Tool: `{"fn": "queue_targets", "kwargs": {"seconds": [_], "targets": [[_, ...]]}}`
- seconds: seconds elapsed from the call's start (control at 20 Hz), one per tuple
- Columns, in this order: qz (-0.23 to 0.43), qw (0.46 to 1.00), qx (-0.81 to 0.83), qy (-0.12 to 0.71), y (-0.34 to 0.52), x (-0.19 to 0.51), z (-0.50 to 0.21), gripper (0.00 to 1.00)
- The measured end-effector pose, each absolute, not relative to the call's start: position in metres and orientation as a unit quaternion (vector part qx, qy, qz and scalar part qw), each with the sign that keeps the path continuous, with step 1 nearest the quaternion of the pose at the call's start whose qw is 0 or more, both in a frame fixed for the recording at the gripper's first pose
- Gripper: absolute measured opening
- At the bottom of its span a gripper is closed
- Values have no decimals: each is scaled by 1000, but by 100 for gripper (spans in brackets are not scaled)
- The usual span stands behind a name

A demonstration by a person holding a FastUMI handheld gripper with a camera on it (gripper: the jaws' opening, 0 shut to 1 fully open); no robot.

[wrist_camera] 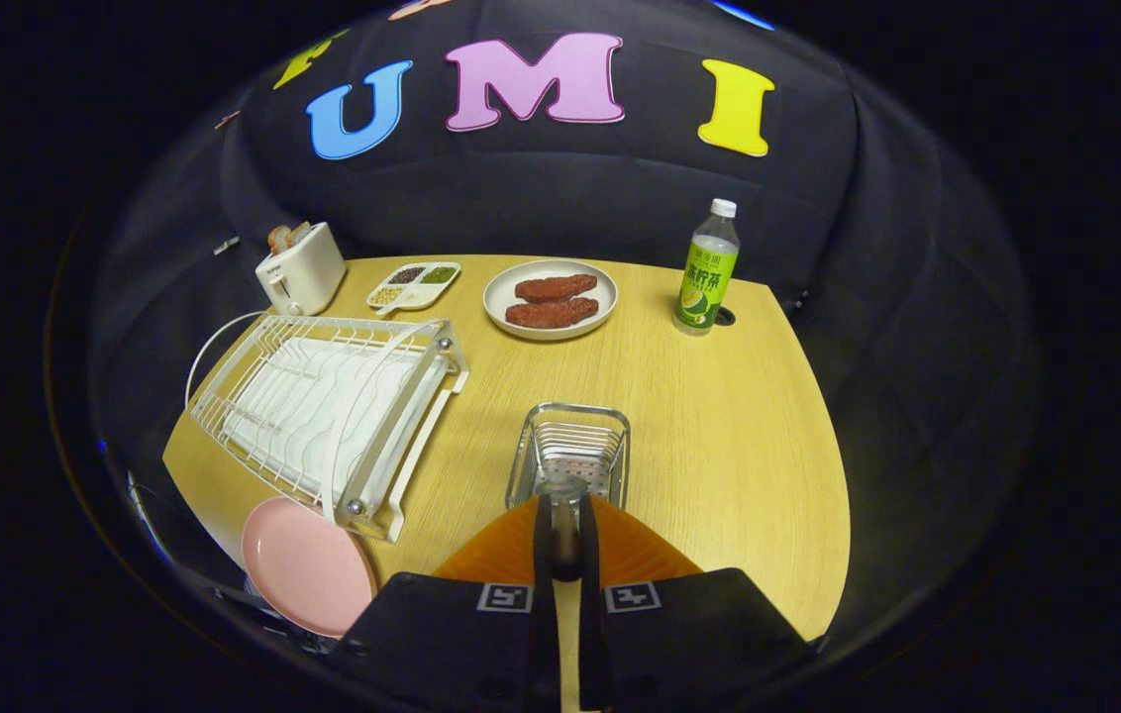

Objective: Take the plate from the dish rack, then take the spoon from the basket and place it into the plate.

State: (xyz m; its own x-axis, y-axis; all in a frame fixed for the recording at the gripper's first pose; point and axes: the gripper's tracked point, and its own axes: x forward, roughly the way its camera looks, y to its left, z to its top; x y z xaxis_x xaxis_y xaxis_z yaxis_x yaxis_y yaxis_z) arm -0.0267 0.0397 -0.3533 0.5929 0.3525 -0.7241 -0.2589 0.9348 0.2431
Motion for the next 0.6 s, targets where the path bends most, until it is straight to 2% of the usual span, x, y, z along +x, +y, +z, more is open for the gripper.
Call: {"fn": "queue_targets", "kwargs": {"seconds": [0.6], "targets": [[142,923,47,355,23,-6,-273,12]]}}
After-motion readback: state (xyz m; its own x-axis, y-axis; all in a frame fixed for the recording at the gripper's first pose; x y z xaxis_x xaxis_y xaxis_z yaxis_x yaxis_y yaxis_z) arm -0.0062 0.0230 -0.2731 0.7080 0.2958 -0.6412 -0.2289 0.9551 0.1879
